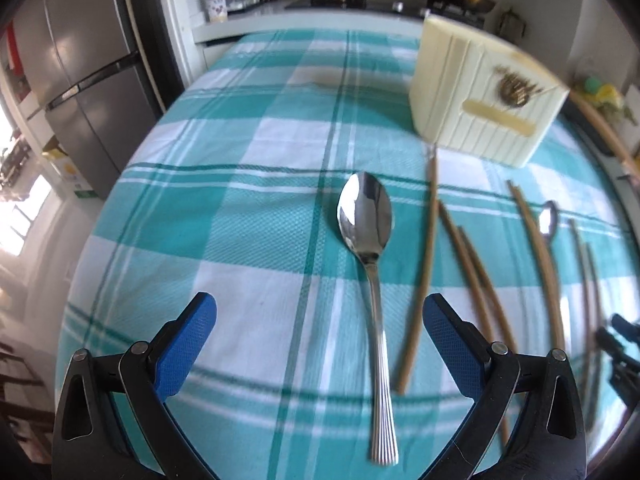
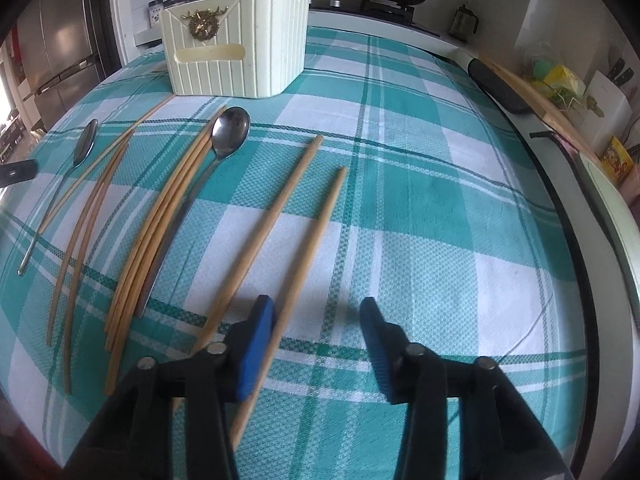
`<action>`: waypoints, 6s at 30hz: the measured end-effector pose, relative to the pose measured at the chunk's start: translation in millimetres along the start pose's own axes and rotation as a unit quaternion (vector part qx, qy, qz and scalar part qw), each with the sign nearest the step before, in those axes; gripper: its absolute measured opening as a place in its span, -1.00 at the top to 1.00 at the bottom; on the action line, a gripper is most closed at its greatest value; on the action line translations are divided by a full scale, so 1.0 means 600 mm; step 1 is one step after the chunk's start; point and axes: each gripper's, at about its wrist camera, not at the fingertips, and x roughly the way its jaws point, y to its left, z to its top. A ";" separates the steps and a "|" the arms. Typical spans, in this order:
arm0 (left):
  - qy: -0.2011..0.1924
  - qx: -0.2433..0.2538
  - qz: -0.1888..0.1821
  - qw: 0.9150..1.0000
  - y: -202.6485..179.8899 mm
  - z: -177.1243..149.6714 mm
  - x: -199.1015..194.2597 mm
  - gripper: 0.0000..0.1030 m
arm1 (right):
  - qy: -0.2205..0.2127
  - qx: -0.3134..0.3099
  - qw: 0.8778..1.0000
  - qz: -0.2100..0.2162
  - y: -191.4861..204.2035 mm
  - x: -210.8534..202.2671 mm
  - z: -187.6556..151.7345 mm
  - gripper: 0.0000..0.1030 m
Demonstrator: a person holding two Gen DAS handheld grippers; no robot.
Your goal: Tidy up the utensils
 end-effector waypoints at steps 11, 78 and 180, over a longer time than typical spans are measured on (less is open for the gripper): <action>0.022 0.009 0.038 0.999 0.009 0.000 0.049 -0.99 | -0.006 0.018 1.000 0.017 -0.016 0.007 0.003 0.26; -0.059 0.075 -0.134 0.986 0.033 0.085 -0.079 0.21 | -0.087 0.113 0.981 0.131 -0.105 -0.101 0.122 0.87; -0.003 0.134 -0.070 0.988 -0.062 -0.022 0.038 -0.27 | -0.053 0.033 0.995 0.076 0.023 -0.018 -0.015 -0.08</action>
